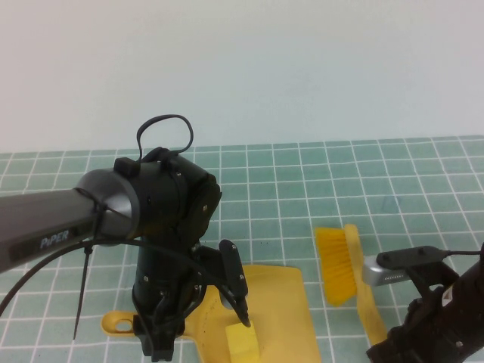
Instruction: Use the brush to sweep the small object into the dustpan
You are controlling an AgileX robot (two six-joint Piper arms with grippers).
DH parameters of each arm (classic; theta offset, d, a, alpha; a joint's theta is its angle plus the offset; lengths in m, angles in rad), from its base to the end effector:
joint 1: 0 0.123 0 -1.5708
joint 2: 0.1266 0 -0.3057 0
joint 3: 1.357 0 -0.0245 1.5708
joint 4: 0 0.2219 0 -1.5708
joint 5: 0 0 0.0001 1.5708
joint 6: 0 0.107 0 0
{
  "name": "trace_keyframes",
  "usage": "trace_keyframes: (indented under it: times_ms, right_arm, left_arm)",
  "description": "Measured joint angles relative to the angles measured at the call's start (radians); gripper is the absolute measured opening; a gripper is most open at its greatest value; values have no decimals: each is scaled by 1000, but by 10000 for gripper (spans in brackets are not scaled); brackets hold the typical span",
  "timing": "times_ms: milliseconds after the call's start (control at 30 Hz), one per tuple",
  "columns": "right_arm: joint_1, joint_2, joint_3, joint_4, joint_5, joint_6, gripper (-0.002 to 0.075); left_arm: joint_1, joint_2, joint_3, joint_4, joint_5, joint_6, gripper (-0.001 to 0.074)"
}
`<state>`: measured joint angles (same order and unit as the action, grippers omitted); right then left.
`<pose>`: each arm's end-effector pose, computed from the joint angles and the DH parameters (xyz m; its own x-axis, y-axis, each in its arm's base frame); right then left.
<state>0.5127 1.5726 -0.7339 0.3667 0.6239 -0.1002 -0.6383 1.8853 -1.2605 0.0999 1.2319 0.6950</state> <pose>0.1995 0.1380 0.1906 -0.9362 -0.3019 -0.1802 -0.3400 0.9079 0.2452 0.2571 -0.1782 0.2024 -0.1831 0.9609 0.2076 0.9779 0.1996 -0.0615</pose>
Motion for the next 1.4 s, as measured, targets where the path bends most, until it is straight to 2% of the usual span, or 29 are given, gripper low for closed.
trace_keyframes:
  times_ms: [500,600,700,767,833,1000,1067,1300,1400]
  right_arm:
    - [0,102,-8,-2,-44,36,181]
    - [0,104,-8,-2,-46,36,244]
    - [0,110,-8,-4,-48,29,359]
    - [0,97,-8,-6,-55,29,398]
    - [0,75,-8,-8,-64,28,416]
    - [0,-22,-8,-18,-85,28,429]
    - [0,-62,-8,-26,-85,28,429]
    - [0,-222,-8,-152,-13,28,415]
    - [0,-292,-8,-249,39,73,324]
  left_arm:
    - [0,0,0,2,-8,0,0]
    - [0,0,0,20,-17,0,1]
    - [0,0,0,53,-24,-14,4]
    - [0,0,0,53,-27,-37,34]
    - [0,0,0,46,-37,-55,99]
    - [0,0,0,32,-51,-84,391]
    - [0,0,0,31,-58,-110,455]
    - [0,-14,-2,37,-67,-227,440]
    - [0,-45,-16,35,-57,-257,375]
